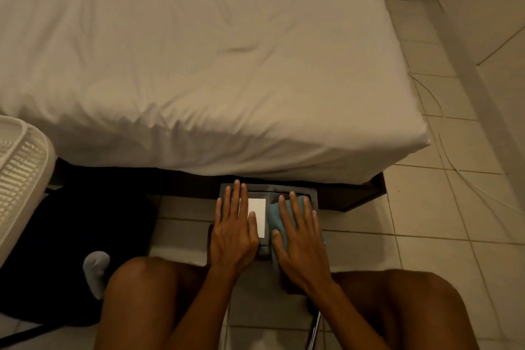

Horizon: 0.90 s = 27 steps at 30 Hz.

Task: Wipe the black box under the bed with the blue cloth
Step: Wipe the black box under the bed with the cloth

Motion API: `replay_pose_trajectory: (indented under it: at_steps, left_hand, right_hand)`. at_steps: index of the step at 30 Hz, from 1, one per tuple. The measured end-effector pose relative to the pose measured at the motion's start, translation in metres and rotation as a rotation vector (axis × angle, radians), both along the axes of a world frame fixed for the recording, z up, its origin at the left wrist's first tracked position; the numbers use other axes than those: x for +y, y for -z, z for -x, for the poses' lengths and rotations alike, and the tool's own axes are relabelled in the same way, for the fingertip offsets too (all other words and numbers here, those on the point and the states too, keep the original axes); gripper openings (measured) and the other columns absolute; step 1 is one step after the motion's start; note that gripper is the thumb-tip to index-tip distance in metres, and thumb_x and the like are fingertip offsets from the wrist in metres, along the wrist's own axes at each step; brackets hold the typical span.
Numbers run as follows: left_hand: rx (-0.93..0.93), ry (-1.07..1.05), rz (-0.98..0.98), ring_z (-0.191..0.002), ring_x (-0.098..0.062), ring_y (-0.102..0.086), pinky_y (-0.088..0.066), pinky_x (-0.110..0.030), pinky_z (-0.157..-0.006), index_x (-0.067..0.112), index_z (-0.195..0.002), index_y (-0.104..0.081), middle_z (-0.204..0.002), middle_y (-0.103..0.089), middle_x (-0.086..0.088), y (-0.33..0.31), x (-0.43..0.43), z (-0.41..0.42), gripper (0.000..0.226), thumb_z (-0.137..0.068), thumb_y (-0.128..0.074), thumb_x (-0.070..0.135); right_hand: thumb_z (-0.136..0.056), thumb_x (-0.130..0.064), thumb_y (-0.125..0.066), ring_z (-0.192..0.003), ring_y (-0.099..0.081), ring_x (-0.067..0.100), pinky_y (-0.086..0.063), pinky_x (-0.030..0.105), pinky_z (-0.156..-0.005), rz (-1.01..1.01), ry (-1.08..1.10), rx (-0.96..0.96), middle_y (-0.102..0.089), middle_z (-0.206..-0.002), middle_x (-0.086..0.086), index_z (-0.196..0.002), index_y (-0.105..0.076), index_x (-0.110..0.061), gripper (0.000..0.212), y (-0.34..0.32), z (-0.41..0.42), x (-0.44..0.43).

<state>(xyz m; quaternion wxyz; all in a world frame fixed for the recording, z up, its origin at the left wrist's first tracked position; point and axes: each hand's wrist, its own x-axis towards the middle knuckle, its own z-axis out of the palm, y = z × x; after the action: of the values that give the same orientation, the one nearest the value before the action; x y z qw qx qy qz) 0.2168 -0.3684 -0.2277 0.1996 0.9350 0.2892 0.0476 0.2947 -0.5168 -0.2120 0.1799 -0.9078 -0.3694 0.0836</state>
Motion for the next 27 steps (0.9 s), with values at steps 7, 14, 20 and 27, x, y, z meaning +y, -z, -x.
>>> replay_pose_trajectory:
  at_steps: [7,14,20,27]
  left_hand:
    - [-0.01,0.078,-0.003,-0.152,-0.014,0.013,0.008,-0.032,-0.123,0.017,-0.157,0.003,-0.166,0.01,-0.001,-0.003,0.01,0.0,0.063,-0.101,-0.014,0.04]
    - [-0.035,0.028,0.014,-0.153,-0.013,0.008,-0.002,-0.037,-0.124,0.02,-0.158,-0.005,-0.166,0.002,0.002,-0.003,0.01,0.002,0.062,-0.1,-0.019,0.038]
    - [-0.023,0.002,-0.001,-0.153,-0.015,0.007,-0.008,-0.041,-0.124,0.015,-0.158,-0.005,-0.167,0.001,-0.002,-0.003,0.008,0.001,0.063,-0.1,-0.024,0.034]
    - [-0.045,0.001,0.024,-0.153,-0.016,0.006,-0.007,-0.04,-0.124,0.014,-0.157,-0.002,-0.167,0.002,-0.003,-0.003,0.006,0.003,0.063,-0.101,-0.017,0.038]
  right_hand:
    - [-0.098,-0.049,-0.019,-0.15,0.0,0.031,-0.008,0.052,-0.121,0.04,0.219,0.01,-0.013,-0.163,0.011,-0.156,-0.007,-0.024,0.064,-0.005,-0.028,0.049]
    - [-0.1,-0.048,-0.023,-0.15,0.015,0.019,0.003,0.042,-0.122,0.016,-0.066,0.051,0.009,-0.164,-0.004,-0.154,-0.002,-0.036,0.059,-0.012,0.0,0.002]
    - [-0.1,-0.041,-0.024,-0.151,0.01,0.024,-0.001,0.051,-0.121,-0.097,0.083,0.051,-0.005,-0.164,0.0,-0.154,-0.016,-0.034,0.054,-0.005,-0.027,0.044]
    - [-0.097,-0.045,-0.044,-0.149,-0.014,0.024,-0.014,0.046,-0.119,-0.221,0.035,0.072,-0.021,-0.161,0.004,-0.141,-0.046,-0.036,0.046,-0.006,0.0,0.018]
